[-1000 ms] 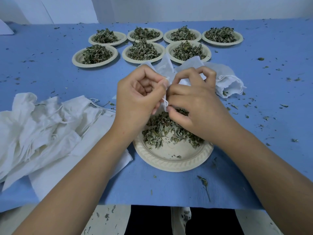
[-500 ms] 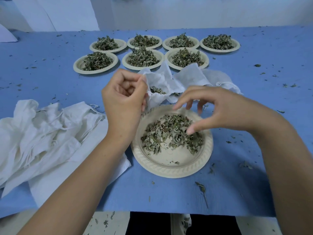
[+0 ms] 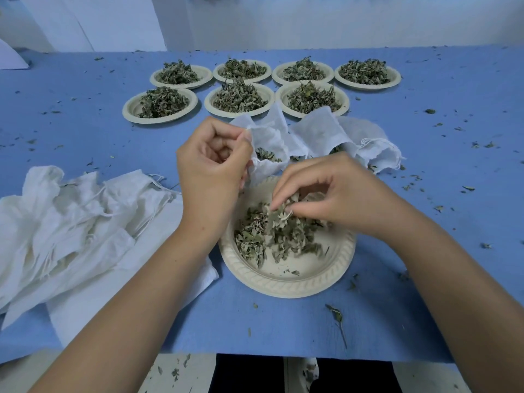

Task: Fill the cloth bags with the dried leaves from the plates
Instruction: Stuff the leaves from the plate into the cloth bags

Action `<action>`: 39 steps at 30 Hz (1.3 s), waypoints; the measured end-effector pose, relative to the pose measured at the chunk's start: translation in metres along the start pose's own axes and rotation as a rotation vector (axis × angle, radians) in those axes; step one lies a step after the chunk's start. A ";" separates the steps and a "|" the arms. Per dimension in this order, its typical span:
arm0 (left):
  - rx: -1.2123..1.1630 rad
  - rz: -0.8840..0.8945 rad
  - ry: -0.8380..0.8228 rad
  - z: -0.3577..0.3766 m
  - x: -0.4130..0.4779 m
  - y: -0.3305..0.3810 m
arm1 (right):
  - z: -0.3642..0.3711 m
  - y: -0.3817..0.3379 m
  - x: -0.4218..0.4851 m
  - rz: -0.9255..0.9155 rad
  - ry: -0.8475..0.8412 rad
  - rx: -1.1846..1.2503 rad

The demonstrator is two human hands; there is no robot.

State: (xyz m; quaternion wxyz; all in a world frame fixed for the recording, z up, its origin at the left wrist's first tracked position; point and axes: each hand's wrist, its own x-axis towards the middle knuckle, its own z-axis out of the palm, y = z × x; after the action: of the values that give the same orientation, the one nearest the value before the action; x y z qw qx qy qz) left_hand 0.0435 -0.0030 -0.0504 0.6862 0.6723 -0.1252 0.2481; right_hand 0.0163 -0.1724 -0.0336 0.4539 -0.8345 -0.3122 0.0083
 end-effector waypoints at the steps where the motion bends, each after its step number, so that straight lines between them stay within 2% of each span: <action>1: 0.003 -0.006 -0.022 0.001 0.000 0.000 | -0.002 0.000 0.000 -0.015 0.056 0.091; 6: -0.005 -0.038 -0.188 0.003 -0.001 -0.003 | 0.001 0.003 0.005 -0.080 0.350 0.652; 9: -0.031 -0.038 -0.246 0.003 -0.004 -0.005 | 0.010 0.006 0.008 -0.014 0.459 0.789; 15: -0.039 -0.028 -0.263 0.001 -0.004 -0.004 | 0.019 0.006 0.007 0.075 0.581 0.427; 20: -0.026 0.006 -0.290 0.002 -0.006 -0.003 | 0.025 0.007 0.006 0.079 0.544 -0.027; 23: -0.018 -0.006 -0.262 0.002 -0.005 -0.004 | 0.020 0.006 0.005 0.057 0.467 -0.011; 27: -0.018 -0.025 -0.209 0.001 -0.002 -0.005 | 0.010 0.005 0.005 0.041 0.394 0.215; 31: -0.005 -0.006 -0.230 0.002 -0.003 -0.005 | 0.008 0.005 0.005 -0.050 0.464 0.258; 34: 0.006 0.007 -0.251 0.003 -0.004 -0.005 | 0.012 0.005 0.003 -0.103 0.563 0.156; 37: -0.002 0.018 -0.270 0.003 -0.005 -0.003 | 0.016 0.005 0.003 -0.164 0.610 -0.128; 39: -0.018 0.016 -0.276 0.003 -0.006 -0.002 | 0.018 0.007 0.005 -0.204 0.568 -0.320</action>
State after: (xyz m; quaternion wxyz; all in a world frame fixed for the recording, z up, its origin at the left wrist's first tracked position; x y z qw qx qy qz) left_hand 0.0398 -0.0067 -0.0553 0.6665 0.6928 -0.2258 0.1575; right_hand 0.0184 -0.1586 -0.0484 0.3845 -0.8286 -0.2526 -0.3192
